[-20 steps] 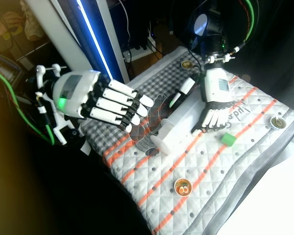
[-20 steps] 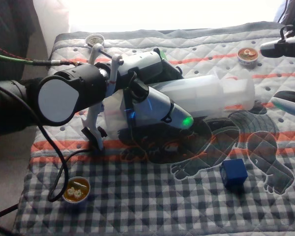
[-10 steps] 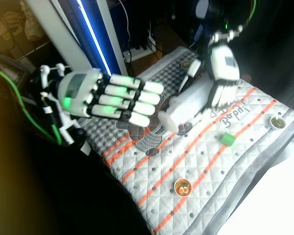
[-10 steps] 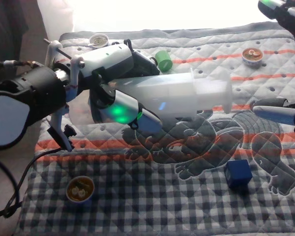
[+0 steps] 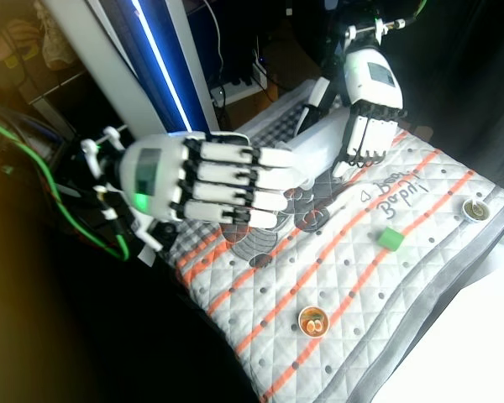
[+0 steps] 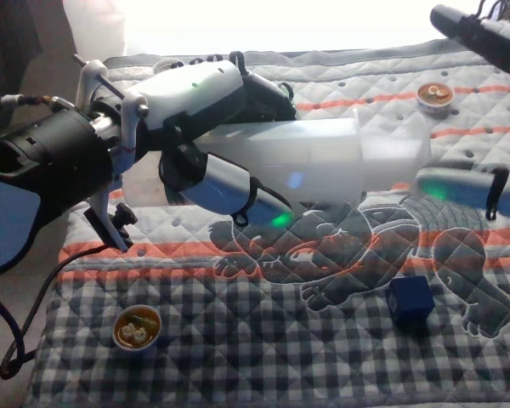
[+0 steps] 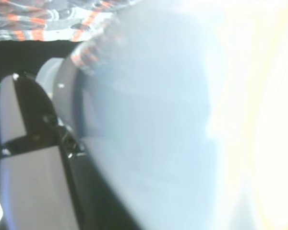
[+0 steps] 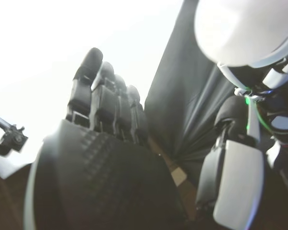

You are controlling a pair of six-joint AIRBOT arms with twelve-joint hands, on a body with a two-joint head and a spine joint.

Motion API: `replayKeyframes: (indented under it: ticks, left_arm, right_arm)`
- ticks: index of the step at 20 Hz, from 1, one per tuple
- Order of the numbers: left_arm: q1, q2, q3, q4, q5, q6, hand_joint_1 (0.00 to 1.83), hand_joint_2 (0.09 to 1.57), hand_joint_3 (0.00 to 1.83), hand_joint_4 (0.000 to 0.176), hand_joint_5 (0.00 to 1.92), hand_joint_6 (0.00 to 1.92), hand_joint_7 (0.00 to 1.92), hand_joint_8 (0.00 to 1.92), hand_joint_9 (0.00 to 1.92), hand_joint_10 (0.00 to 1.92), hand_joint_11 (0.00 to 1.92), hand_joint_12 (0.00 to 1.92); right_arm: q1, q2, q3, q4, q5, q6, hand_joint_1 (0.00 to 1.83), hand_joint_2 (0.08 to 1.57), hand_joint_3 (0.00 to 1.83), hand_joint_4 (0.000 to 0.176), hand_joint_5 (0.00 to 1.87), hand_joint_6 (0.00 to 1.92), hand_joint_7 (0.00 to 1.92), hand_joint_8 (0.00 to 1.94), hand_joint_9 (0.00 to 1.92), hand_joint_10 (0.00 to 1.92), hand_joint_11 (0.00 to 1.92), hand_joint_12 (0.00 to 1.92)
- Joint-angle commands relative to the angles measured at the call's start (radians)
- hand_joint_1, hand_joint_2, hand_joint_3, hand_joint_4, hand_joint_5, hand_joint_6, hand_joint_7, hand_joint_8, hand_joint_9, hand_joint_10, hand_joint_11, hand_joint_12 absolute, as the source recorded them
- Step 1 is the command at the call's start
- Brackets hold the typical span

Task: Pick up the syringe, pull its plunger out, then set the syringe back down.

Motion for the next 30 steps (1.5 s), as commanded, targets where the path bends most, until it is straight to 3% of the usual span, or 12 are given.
replayKeyframes:
  ticks: [1, 5, 10, 13, 14, 15, 16, 17, 23, 24, 26, 30]
  left_arm:
    - [-0.020, 0.007, -0.004, 0.028, 0.128, -0.010, 1.25, 1.19, 0.00, 0.000, 0.82, 0.96, 0.90, 1.42, 0.99, 1.57, 0.88, 1.90]
    - [-0.031, 0.006, -0.004, 0.033, 0.129, -0.010, 1.37, 1.15, 0.00, 0.000, 0.81, 1.08, 0.97, 1.08, 0.83, 1.38, 0.33, 1.79]
    - [-0.038, 0.003, -0.009, 0.047, 0.136, -0.010, 1.37, 1.14, 0.00, 0.000, 0.85, 1.09, 0.99, 1.01, 0.82, 1.35, 0.50, 1.68]
    - [-0.038, 0.002, -0.009, 0.046, 0.137, -0.010, 1.38, 1.12, 0.00, 0.000, 0.86, 1.04, 1.00, 0.96, 0.91, 1.29, 0.74, 1.46]
    - [-0.038, 0.002, -0.009, 0.046, 0.137, -0.010, 1.37, 1.16, 0.01, 0.000, 0.80, 1.00, 0.93, 1.15, 0.83, 1.43, 0.74, 1.63]
    - [-0.038, 0.002, -0.008, 0.044, 0.137, -0.011, 1.37, 1.17, 0.00, 0.000, 0.79, 1.01, 0.91, 1.18, 0.85, 1.44, 0.79, 1.64]
    - [-0.037, 0.001, -0.007, 0.041, 0.137, -0.011, 1.37, 1.17, 0.00, 0.000, 0.78, 1.02, 0.91, 1.17, 0.86, 1.43, 0.82, 1.63]
    - [-0.037, 0.002, -0.006, 0.038, 0.137, -0.011, 1.37, 1.17, 0.00, 0.000, 0.78, 1.02, 0.91, 1.17, 0.84, 1.44, 0.78, 1.66]
    - [-0.028, 0.006, -0.005, 0.025, 0.148, -0.011, 1.36, 1.16, 0.00, 0.000, 0.80, 1.01, 0.93, 1.18, 0.82, 1.43, 0.63, 1.72]
    - [-0.026, 0.012, -0.007, 0.021, 0.152, -0.011, 1.37, 1.16, 0.00, 0.000, 0.82, 1.04, 0.96, 1.16, 0.76, 1.42, 0.27, 1.84]
    - [-0.025, 0.017, -0.009, 0.017, 0.156, -0.011, 1.36, 1.17, 0.00, 0.000, 0.84, 1.02, 0.93, 1.22, 0.72, 1.48, 0.15, 1.90]
    - [-0.013, 0.037, -0.017, 0.001, 0.172, -0.011, 1.25, 1.17, 0.00, 0.000, 0.85, 0.98, 0.92, 1.35, 0.88, 1.48, 0.77, 1.92]
  right_arm:
    - [0.008, -0.002, 0.000, -0.014, 0.121, 0.013, 0.94, 0.90, 0.01, 0.000, 0.26, 0.01, 0.29, 0.01, 0.34, 0.03, 0.00, 1.07]
    - [0.003, -0.017, -0.002, -0.020, 0.097, 0.029, 0.84, 0.86, 0.00, 0.000, 0.25, 0.01, 0.36, 0.01, 0.39, 0.03, 0.00, 1.18]
    - [0.017, -0.038, 0.006, -0.040, 0.068, 0.029, 0.95, 0.83, 0.00, 0.000, 0.30, 0.02, 0.38, 0.00, 0.42, 0.05, 0.00, 1.33]
    - [0.026, -0.047, 0.009, -0.055, 0.057, 0.029, 1.16, 0.91, 0.00, 0.000, 0.69, 0.08, 0.64, 0.05, 0.55, 0.28, 0.07, 1.52]
    - [0.027, -0.048, 0.009, -0.055, 0.057, 0.029, 1.10, 0.95, 0.01, 0.000, 0.88, 0.15, 0.87, 0.13, 0.76, 0.42, 0.38, 1.38]
    - [0.027, -0.049, 0.009, -0.056, 0.057, 0.029, 1.06, 1.09, 0.01, 0.002, 0.93, 0.85, 0.97, 0.16, 0.84, 0.56, 0.53, 1.38]
    - [0.029, -0.049, 0.010, -0.055, 0.057, 0.029, 1.16, 1.14, 0.00, 0.026, 0.93, 1.00, 0.94, 0.95, 0.84, 0.95, 0.59, 1.53]
    - [0.030, -0.049, 0.011, -0.055, 0.057, 0.029, 1.20, 1.14, 0.00, 0.000, 0.97, 0.92, 0.93, 1.18, 0.84, 1.19, 0.63, 1.59]
    - [0.032, -0.048, 0.015, -0.053, 0.058, 0.029, 1.21, 1.20, 0.00, 0.000, 0.83, 1.05, 0.83, 1.47, 0.72, 1.59, 0.57, 1.84]
    - [0.032, -0.047, 0.016, -0.050, 0.058, 0.029, 1.20, 1.22, 0.00, 0.000, 0.78, 1.14, 0.82, 1.48, 0.70, 1.56, 0.57, 1.79]
    - [0.032, -0.044, 0.016, -0.047, 0.060, 0.029, 1.19, 1.24, 0.01, 0.000, 0.73, 1.22, 0.80, 1.51, 0.68, 1.59, 0.53, 1.82]
    - [0.027, -0.024, 0.016, -0.033, 0.068, 0.028, 1.18, 1.25, 0.00, 0.000, 0.69, 1.27, 0.80, 1.52, 0.72, 1.57, 0.57, 1.78]
